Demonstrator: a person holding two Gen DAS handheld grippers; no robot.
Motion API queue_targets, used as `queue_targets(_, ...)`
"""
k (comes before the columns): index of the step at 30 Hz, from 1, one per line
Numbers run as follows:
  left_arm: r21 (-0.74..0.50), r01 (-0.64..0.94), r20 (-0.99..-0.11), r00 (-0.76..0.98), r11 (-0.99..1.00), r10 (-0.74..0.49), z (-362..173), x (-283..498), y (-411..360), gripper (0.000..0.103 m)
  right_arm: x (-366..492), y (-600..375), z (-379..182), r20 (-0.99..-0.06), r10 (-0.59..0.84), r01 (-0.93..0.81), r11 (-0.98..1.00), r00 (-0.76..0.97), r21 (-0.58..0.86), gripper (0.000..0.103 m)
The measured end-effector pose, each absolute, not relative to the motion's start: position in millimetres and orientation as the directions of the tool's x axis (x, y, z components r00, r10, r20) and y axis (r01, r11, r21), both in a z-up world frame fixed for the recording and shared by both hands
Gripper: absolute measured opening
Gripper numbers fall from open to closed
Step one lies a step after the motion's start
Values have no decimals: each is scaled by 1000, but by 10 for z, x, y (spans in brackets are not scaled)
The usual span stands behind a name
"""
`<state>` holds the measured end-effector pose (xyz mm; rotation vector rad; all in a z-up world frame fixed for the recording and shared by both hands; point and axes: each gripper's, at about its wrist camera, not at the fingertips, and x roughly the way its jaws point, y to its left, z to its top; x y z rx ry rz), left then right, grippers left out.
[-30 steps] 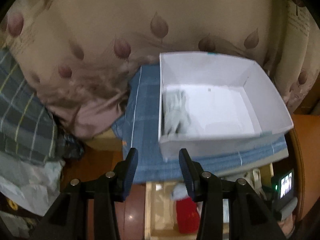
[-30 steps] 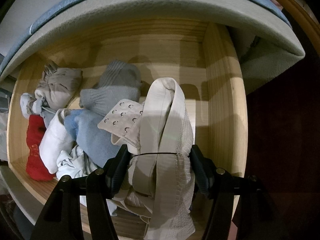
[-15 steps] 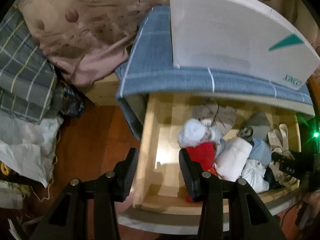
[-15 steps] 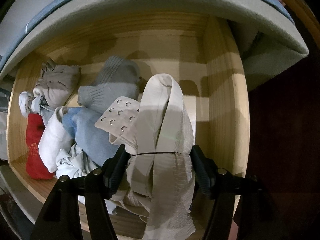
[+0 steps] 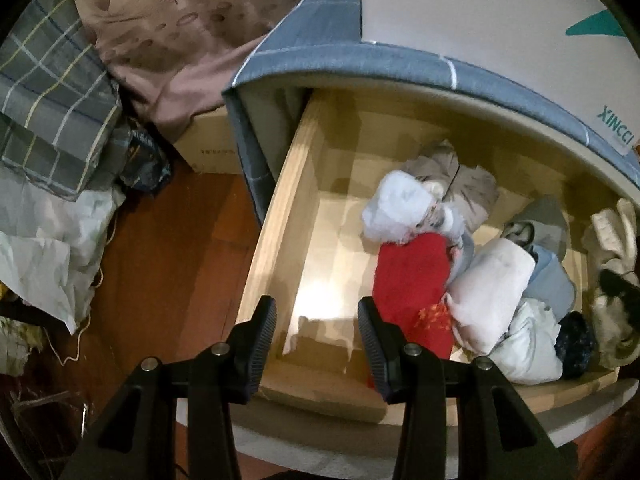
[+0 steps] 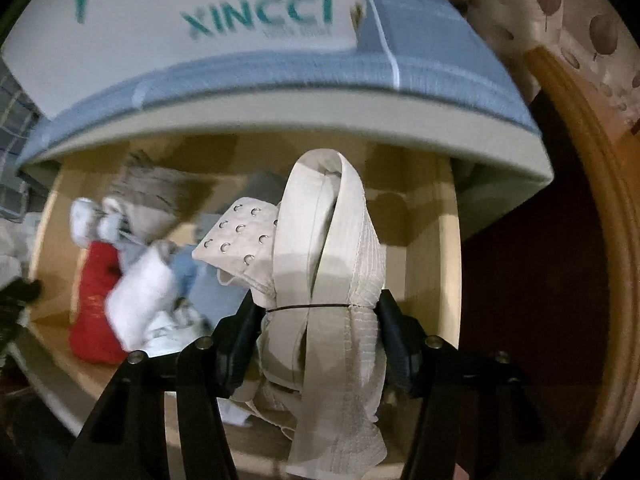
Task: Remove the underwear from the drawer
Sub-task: 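Lift the beige underwear with the right tool and carry it to the white box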
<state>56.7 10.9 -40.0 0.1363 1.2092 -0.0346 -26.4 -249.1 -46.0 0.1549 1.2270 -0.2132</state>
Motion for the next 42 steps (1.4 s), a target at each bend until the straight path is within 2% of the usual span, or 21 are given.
queue_targets(5, 85, 57, -916, 398, 995, 56, -345, 528, 200, 43, -374, -2479, -177, -937, -35, 212, 976, 348, 42, 53)
queue_targets(14, 112, 97, -903, 426, 989, 60, -305, 487, 143, 43, -540, -2448, 576, -892, 18, 171, 979, 452, 107, 53)
queue_targets(22, 64, 67, -902, 431, 996, 29, -275, 497, 261, 43, -90, -2426, 1441, -795, -3, 143, 984, 606, 106, 53)
queue_targets(28, 18, 31, -903, 430, 999, 3, -271, 507, 386, 43, 436, -2440, 1822, -736, -55, 160, 984, 675, 73, 53)
queue_targets(34, -2, 24, -904, 427, 1000, -12, -270, 519, 412, 43, 1036, -2555, 1799, -749, -80, 201, 977, 658, 72, 54)
queue_targets(42, -31, 12, -912, 409, 999, -34, -312, 556, 441, 43, 1618, -2554, 1231, -845, -91, 200, 980, 527, 19, 55)
